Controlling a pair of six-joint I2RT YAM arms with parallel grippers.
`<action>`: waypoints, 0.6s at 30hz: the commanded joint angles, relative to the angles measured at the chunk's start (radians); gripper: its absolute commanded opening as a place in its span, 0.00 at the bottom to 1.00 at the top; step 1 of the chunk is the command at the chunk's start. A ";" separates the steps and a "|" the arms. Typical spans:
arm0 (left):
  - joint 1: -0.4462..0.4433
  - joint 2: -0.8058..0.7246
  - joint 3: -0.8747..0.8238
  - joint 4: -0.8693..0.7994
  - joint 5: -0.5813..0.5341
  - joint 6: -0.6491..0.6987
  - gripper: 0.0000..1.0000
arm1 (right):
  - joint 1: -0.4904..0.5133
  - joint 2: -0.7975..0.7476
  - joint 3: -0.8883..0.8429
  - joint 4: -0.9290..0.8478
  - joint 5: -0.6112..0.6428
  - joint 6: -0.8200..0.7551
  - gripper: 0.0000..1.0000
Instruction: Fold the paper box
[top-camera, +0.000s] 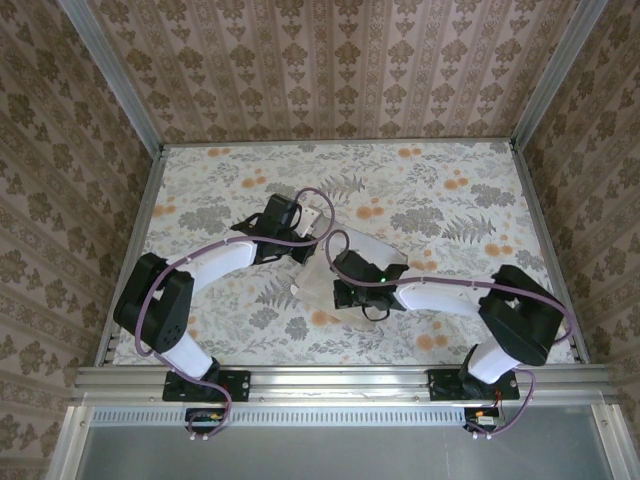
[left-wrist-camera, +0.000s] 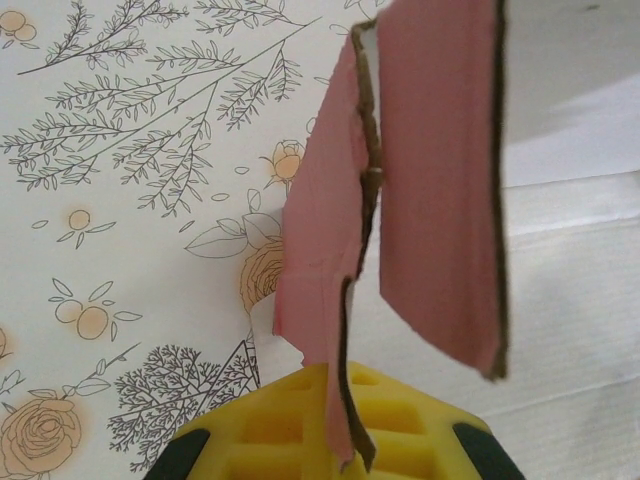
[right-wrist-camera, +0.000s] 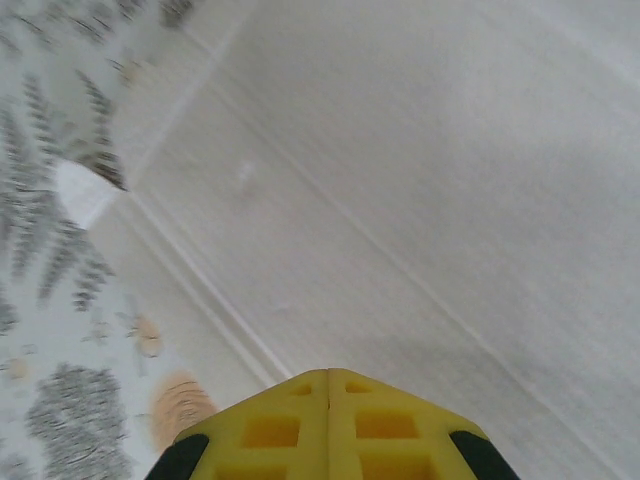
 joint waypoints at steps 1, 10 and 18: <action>-0.010 0.050 -0.033 -0.096 -0.012 0.000 0.00 | -0.044 -0.096 0.017 -0.022 -0.086 -0.085 0.00; -0.010 0.063 -0.029 -0.088 0.001 0.008 0.00 | -0.261 -0.272 0.120 -0.118 -0.267 -0.182 0.13; -0.011 0.064 -0.033 -0.083 0.005 0.010 0.00 | -0.471 -0.158 0.265 -0.098 -0.423 -0.254 0.34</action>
